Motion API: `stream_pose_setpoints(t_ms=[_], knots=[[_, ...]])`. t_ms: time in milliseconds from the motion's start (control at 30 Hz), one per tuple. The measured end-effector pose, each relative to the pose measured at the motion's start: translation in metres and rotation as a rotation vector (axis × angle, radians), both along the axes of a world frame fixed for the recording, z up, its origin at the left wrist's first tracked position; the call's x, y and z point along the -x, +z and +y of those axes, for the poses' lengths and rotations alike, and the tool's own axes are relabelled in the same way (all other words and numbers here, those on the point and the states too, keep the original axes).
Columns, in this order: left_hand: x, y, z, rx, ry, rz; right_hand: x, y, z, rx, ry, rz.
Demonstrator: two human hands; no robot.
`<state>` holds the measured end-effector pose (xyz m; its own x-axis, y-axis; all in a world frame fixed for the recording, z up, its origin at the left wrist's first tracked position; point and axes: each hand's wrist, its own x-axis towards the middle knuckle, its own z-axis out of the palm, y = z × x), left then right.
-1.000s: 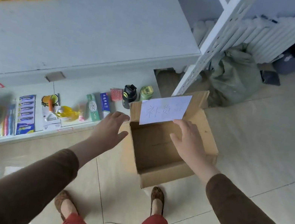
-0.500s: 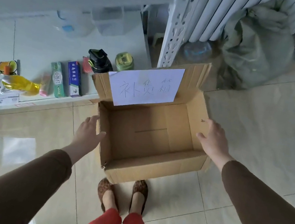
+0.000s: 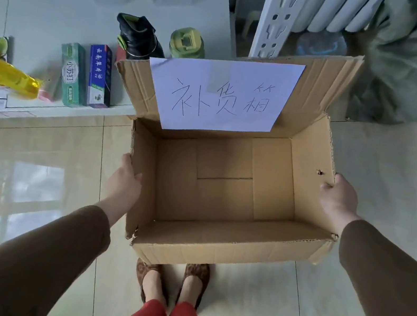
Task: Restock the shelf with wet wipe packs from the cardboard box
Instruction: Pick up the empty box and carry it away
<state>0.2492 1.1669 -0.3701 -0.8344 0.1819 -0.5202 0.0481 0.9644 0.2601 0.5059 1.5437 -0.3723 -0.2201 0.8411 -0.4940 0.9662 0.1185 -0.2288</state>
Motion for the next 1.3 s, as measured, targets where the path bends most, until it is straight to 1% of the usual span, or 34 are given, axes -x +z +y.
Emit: stream_pose_setpoints(t_ms=[133,267,400,600,833,933,1000,1200,1300], knots=[[-0.008,0.008,-0.011,-0.014,0.054,0.045,0.000,0.008,-0.012,-0.040,-0.051,0.001],[-0.016,0.044,-0.040,-0.078,0.101,0.064,-0.001,0.047,-0.043,-0.056,-0.062,0.055],[-0.022,0.097,-0.083,-0.154,0.149,0.081,0.000,0.106,-0.085,-0.068,-0.062,0.104],[-0.030,0.196,-0.169,-0.185,0.192,0.136,0.007,0.191,-0.166,-0.044,-0.058,0.162],[-0.030,0.286,-0.312,-0.185,0.284,0.253,0.048,0.277,-0.293,-0.010,0.015,0.242],[-0.031,0.315,-0.388,-0.202,0.349,0.303,0.075,0.307,-0.352,-0.013,0.127,0.264],[-0.033,0.333,-0.436,-0.199,0.406,0.302,0.095,0.326,-0.392,-0.009,0.205,0.278],[-0.035,0.370,-0.573,-0.117,0.559,0.404,0.170,0.368,-0.518,0.026,0.366,0.314],[-0.030,0.382,-0.631,-0.085,0.645,0.422,0.216,0.383,-0.574,0.045,0.463,0.325]])
